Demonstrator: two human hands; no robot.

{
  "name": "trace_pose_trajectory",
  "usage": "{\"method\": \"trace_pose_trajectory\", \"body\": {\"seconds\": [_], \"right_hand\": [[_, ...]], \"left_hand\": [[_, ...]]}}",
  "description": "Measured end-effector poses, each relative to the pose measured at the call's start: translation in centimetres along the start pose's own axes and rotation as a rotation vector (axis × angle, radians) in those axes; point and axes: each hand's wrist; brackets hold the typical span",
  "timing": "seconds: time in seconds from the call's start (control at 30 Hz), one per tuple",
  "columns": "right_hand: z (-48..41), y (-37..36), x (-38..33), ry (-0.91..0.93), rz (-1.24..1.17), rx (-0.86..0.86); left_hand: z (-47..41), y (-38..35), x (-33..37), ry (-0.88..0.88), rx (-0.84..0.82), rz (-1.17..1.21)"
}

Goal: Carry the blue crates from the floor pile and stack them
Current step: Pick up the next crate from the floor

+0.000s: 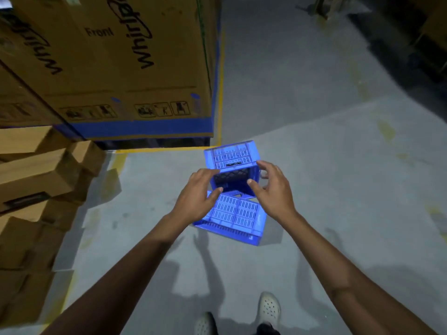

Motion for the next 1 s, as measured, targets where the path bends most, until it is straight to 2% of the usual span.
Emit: {"method": "trace_pose_trajectory", "body": {"seconds": [0.13,0.3,0.6,0.8,1.0], "right_hand": [[1.2,-5.7,6.7,-0.153,0.125,-0.054],[2.8,-14.3,16.9,-0.252,0.232,-0.118],[3.9,-26.3,33.6,-0.175,0.463,-0.286],[4.7,-30.7,40.8,-0.150,0.734,-0.426],[4.6,-33.6,44.7,-0.118,0.935,-0.528]], "left_hand": [[-0.5,-6.8,-6.0,0.051,-0.073,0.061],[-0.3,-18.0,-14.1,0.034,-0.184,-0.018],[-0.3,-36.7,-24.6,-0.007,-0.293,-0.114],[0.0,-44.5,-28.8,0.007,-0.436,-0.220],[0.4,-48.4,-29.4,0.081,-0.253,-0.302]]}}
Point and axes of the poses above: each hand's wrist, its own z-axis away from the middle knuckle, its own y-axis out of the back of the hand, x = y × z, and after that the axes turned 1 degree about -x, right-handed
